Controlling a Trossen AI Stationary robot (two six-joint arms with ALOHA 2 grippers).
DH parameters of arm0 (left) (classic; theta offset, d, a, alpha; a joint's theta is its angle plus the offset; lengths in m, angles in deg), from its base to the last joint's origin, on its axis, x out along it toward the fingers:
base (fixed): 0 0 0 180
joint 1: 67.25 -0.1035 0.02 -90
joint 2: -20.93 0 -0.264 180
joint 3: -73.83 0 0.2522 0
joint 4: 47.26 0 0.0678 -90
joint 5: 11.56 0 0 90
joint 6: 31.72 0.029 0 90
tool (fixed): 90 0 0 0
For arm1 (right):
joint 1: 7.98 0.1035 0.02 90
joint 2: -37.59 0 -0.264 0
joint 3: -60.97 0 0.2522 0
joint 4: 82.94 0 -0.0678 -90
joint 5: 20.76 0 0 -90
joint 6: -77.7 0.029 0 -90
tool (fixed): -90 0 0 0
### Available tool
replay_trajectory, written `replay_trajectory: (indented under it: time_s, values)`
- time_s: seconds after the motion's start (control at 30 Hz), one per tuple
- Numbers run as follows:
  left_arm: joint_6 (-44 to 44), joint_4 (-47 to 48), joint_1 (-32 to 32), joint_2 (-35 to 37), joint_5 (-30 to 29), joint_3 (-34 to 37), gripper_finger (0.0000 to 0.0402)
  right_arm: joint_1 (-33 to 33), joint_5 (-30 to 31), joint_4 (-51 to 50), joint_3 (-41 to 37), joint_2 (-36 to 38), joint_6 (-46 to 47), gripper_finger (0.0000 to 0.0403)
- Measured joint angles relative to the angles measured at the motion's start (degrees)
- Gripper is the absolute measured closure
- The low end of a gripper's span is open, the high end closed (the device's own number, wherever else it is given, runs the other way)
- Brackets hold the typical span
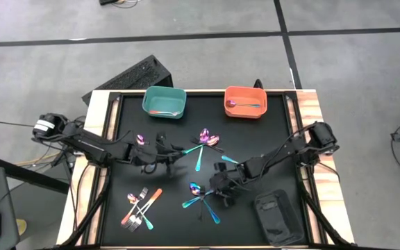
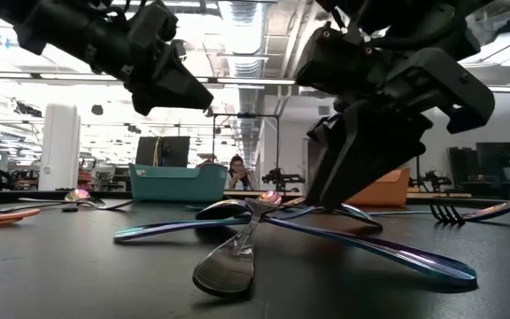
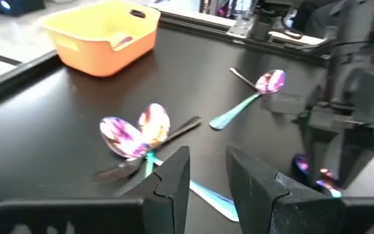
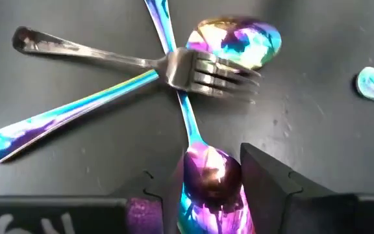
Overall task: Sort silverware by color (type)
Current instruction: Put the purple spoon into the black bin
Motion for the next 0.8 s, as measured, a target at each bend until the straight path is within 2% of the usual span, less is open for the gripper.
replay_trajectory:
  time_s: [0.2, 0.43, 0.63, 0.8]
  values:
    - [1.37, 0.35, -3.50, 0.00, 0.09, 0.00, 0.0313, -1.16, -0.91, -5.55, -0.41, 3.18, 2.05, 0.0268]
    - [2.17, 0.33, -5.49, -0.02, 1.32, 0.00, 0.0313, -1.62, -4.81, -3.55, -0.75, 6.10, 0.02, 0.0227]
    - [2.37, 0.33, -5.47, -0.02, 1.25, 0.00, 0.0313, -2.09, -5.76, -3.40, -0.69, 2.82, -0.57, 0.0204]
    - [2.40, 0.31, -5.47, -0.02, 0.91, -0.02, 0.0313, -1.99, -4.82, -4.99, -0.35, 0.91, -0.35, 0.0226]
